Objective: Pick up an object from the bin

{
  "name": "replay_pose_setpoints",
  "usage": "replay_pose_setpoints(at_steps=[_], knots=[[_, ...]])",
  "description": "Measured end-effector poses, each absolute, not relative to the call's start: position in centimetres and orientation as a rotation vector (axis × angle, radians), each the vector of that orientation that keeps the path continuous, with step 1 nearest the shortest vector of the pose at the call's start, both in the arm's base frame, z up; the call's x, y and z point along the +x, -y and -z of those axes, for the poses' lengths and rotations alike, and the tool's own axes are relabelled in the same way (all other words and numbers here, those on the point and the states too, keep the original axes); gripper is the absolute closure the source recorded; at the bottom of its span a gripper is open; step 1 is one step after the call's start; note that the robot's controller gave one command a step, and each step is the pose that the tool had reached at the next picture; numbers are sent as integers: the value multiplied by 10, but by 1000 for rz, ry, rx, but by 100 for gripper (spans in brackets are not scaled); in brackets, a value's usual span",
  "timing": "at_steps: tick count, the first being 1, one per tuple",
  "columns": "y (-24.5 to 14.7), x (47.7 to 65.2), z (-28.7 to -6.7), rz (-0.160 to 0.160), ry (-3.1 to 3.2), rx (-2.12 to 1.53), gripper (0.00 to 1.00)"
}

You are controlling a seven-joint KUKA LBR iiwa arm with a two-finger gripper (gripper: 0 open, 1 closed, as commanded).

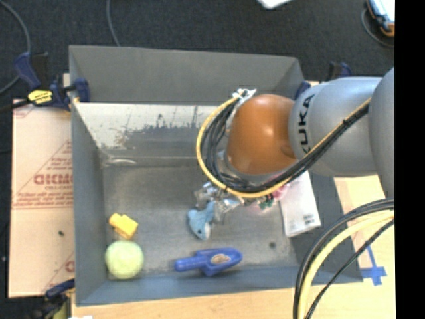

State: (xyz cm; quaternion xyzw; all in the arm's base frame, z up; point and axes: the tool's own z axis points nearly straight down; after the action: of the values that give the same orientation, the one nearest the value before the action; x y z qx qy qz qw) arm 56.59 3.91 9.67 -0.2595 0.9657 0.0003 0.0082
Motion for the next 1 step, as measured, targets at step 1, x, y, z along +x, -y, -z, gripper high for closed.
replay_pose_setpoints(at_steps=[1], knots=[[-37,603,-73,-2,-3022,-766,100]])
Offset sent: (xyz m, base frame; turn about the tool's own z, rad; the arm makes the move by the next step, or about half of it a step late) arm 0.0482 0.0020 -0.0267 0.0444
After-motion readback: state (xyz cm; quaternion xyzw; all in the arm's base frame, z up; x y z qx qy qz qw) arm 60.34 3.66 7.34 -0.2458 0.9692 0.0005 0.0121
